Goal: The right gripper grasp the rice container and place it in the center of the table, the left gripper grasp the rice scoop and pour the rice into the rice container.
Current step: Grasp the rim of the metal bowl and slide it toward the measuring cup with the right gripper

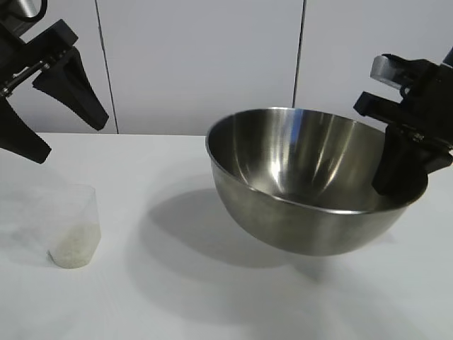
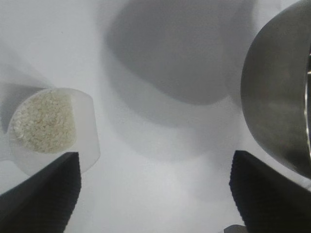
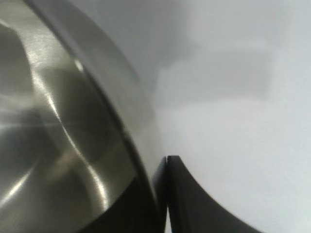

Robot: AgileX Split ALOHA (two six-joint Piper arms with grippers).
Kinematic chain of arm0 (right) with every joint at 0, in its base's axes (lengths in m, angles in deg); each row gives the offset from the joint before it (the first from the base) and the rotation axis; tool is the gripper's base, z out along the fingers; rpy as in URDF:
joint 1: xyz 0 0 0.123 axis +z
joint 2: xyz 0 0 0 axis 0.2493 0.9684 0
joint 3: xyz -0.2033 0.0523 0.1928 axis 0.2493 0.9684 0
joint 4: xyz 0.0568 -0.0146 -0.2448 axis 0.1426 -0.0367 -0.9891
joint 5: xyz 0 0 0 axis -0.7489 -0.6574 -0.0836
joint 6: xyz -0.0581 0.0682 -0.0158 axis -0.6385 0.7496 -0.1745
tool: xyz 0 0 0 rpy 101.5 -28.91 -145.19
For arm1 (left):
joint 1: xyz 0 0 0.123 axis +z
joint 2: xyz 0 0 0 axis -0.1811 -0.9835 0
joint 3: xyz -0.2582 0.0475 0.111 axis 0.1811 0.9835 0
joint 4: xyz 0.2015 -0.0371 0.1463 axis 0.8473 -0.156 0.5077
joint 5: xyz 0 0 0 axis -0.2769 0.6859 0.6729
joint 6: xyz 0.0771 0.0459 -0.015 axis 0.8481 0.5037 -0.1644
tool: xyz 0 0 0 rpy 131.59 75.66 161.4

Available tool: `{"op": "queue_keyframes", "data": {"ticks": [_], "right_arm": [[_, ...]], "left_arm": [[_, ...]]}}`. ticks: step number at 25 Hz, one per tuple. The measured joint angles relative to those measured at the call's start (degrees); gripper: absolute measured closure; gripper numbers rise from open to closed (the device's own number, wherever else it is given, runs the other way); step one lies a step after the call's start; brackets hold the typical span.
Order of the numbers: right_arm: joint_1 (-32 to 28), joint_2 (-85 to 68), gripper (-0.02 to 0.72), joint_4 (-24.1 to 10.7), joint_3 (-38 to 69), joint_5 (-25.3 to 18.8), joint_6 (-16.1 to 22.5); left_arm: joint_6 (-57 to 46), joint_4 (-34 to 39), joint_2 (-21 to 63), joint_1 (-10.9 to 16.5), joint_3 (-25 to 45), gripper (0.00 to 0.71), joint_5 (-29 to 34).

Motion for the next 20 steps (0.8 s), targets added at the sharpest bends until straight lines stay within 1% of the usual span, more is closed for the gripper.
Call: {"op": "queue_keyframes", "data": {"ticks": [2,4,8,12,15,17,20], "right_arm": [[2.0,0.0,0.684,-0.1,-0.2,0.4,2.0],[4.9,0.0,0.684,-0.1,-0.2,2.0,3.6],[10.9,0.3,0.684,-0.1,-0.2,7.6,7.0],[14.9,3.8,0.684,-0.1,-0.3,12.3,10.3],[17.3,7.0,0.684,-0.2,-0.3,15.1,11.8],[18.4,8.7,0.684,-0.2,-0.3,17.0,12.1],[19.1,10.2,0.684,0.0,-0.3,18.1,12.7]], "left_arm": [[0.0,0.0,0.0,0.0,0.0,0.107,0.0],[0.0,0.0,0.0,0.0,0.0,0.107,0.0],[0.0,0.0,0.0,0.0,0.0,0.107,0.0],[0.0,0.0,0.0,0.0,0.0,0.107,0.0],[0.0,0.0,0.0,0.0,0.0,0.107,0.0],[0.0,0.0,0.0,0.0,0.0,0.107,0.0],[0.0,0.0,0.0,0.0,0.0,0.107,0.0]]}}
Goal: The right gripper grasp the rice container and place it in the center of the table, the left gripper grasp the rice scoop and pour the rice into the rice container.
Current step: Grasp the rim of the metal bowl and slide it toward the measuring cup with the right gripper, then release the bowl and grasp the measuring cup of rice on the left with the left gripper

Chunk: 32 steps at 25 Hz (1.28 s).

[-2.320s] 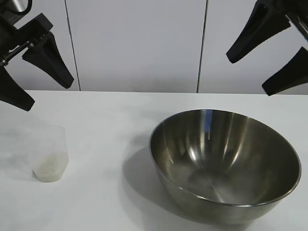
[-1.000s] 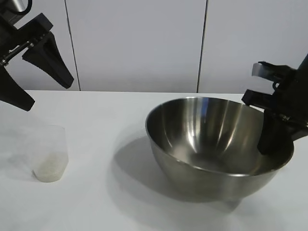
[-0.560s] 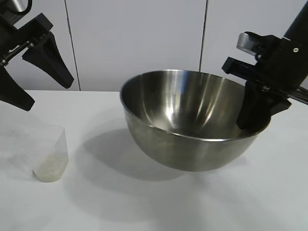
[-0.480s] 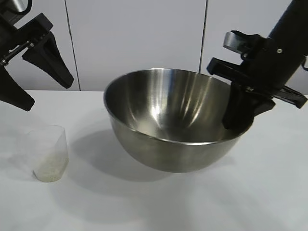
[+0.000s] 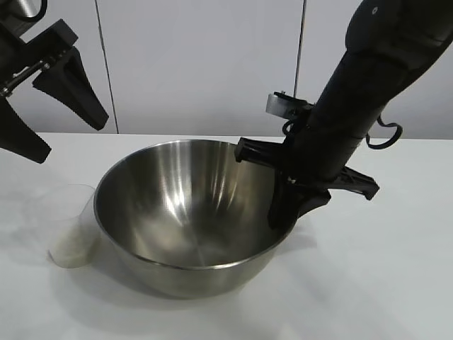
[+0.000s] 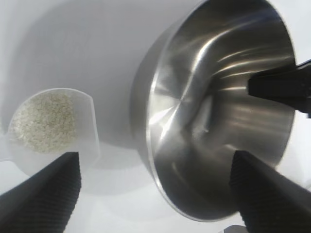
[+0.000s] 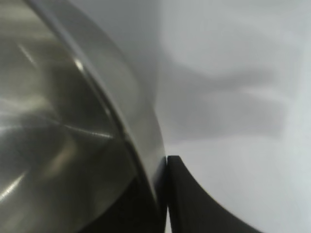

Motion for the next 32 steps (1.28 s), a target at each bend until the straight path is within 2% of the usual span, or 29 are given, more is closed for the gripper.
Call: {"op": "queue_keyframes", "data": {"ticks": [3,5,9,11,15,18,21,24,26,30,32], "right_arm": [[0.0,0.1,0.664,0.0,0.0,0.5,0.2],[0.0,0.1,0.602,0.5,-0.1,0.8,0.2],[0.0,-0.1,0.359,0.6,-0.2,0.5,0.2],[-0.1,-0.1,0.295,0.5,-1.3,-0.5,0.2],[-2.1,-0.9,0.269,0.0,-6.3,-4.3,0.2],[-4.8,-3.4,0.262,-2.4,-10.7,-4.9,0.2],[-7.9,-5.6,0.261,-7.7,-15.4,-3.8,0.2],[-11.6,-6.2,0.261,-15.7,-19.4,-2.6,0.2],[-14.2,-6.7,0.261,-22.4,-20.7,-3.0,0.3],[-21.1,-9.8,0.261,-34.5,-20.9,-6.9,3.6],[-24.9,-12.0,0.261,-38.8,-20.9,-10.8,6.0]], "left_arm": [[0.0,0.0,0.0,0.0,0.0,0.107,0.0],[0.0,0.0,0.0,0.0,0.0,0.107,0.0],[0.0,0.0,0.0,0.0,0.0,0.107,0.0],[0.0,0.0,0.0,0.0,0.0,0.107,0.0],[0.0,0.0,0.0,0.0,0.0,0.107,0.0],[0.0,0.0,0.0,0.0,0.0,0.107,0.0],[0.0,0.0,0.0,0.0,0.0,0.107,0.0],[0.0,0.0,0.0,0.0,0.0,0.107,0.0],[0.0,0.0,0.0,0.0,0.0,0.107,0.0],[0.0,0.0,0.0,0.0,0.0,0.107,0.0],[0.0,0.0,0.0,0.0,0.0,0.107,0.0]]}}
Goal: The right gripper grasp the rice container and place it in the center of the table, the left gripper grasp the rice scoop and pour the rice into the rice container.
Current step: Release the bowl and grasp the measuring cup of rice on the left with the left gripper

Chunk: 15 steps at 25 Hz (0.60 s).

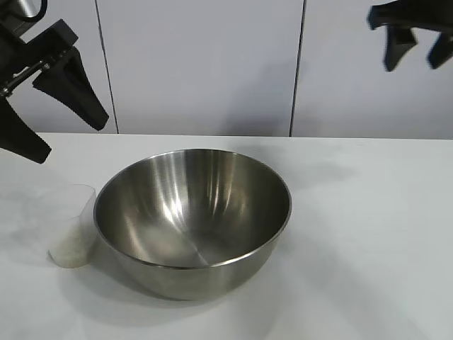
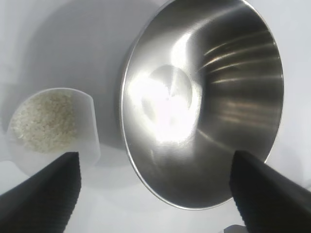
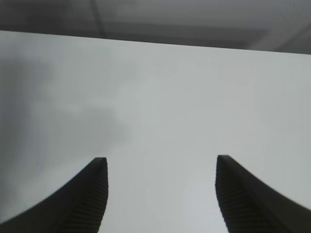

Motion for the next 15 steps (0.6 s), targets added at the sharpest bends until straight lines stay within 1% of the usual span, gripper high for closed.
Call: {"op": "queue_keyframes", "data": {"ticks": [2,3,6,8,10,11,13,15], "right_arm": [[-4.3,-2.7,0.261,-2.8,0.0,-4.4,1.5],[-6.0,-4.3,0.261,-3.4,0.0,-7.0,2.3],[-11.0,-10.0,0.261,-4.1,0.5,-13.1,4.2],[-12.3,-15.5,0.261,-4.2,2.0,-15.9,4.6],[-12.4,-21.7,0.261,-3.4,3.9,-16.9,4.7],[-12.4,-25.6,0.261,-2.5,5.2,-17.1,4.7],[-11.5,-33.2,0.261,0.1,7.7,-17.6,4.8],[-10.4,-42.2,0.261,3.9,11.0,-17.6,4.7]], "left_arm": [[0.0,0.0,0.0,0.0,0.0,0.107,0.0],[0.0,0.0,0.0,0.0,0.0,0.107,0.0],[0.0,0.0,0.0,0.0,0.0,0.107,0.0],[0.0,0.0,0.0,0.0,0.0,0.107,0.0],[0.0,0.0,0.0,0.0,0.0,0.107,0.0],[0.0,0.0,0.0,0.0,0.0,0.107,0.0],[0.0,0.0,0.0,0.0,0.0,0.107,0.0],[0.0,0.0,0.0,0.0,0.0,0.107,0.0]]}}
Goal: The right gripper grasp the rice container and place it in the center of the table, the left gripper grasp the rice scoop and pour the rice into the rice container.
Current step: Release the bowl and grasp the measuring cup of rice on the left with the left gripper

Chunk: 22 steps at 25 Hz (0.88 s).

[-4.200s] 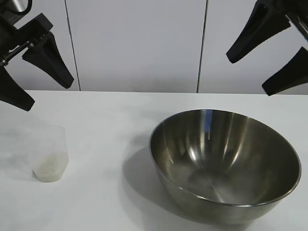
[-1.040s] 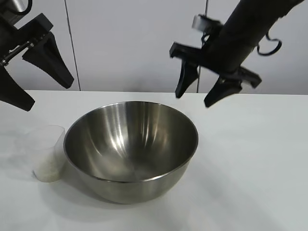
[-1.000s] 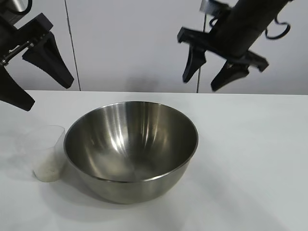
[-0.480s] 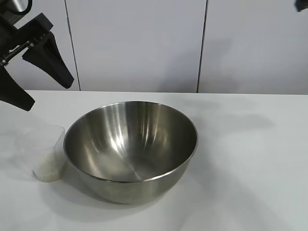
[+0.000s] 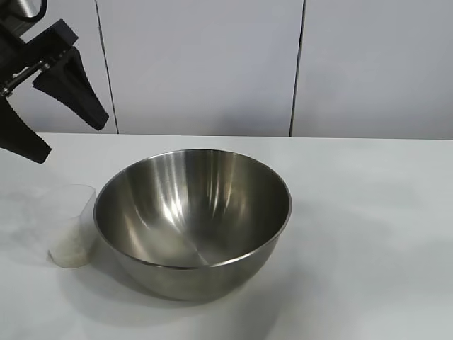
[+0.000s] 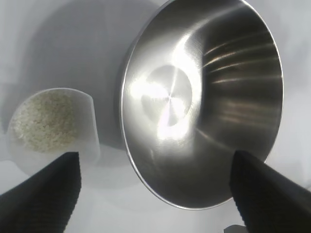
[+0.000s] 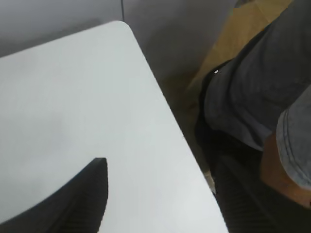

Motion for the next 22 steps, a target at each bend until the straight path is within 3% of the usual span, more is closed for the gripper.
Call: {"op": "queue_keyframes", "data": {"ticks": [4,6,13,22], "right_arm": [[2.1,-18.2,0.261,6.9,7.7,1.2,-1.6],[2.4,-27.0,0.261,8.4,11.7,2.0,-2.9],[2.4,-50.9,0.261,8.0,27.3,2.5,-7.7],[5.8,-59.0,0.261,6.1,47.2,4.7,-8.0]], "left_arm": [[0.0,0.0,0.0,0.0,0.0,0.107,0.0],[0.0,0.0,0.0,0.0,0.0,0.107,0.0],[0.0,0.0,0.0,0.0,0.0,0.107,0.0],[0.0,0.0,0.0,0.0,0.0,0.107,0.0]]}}
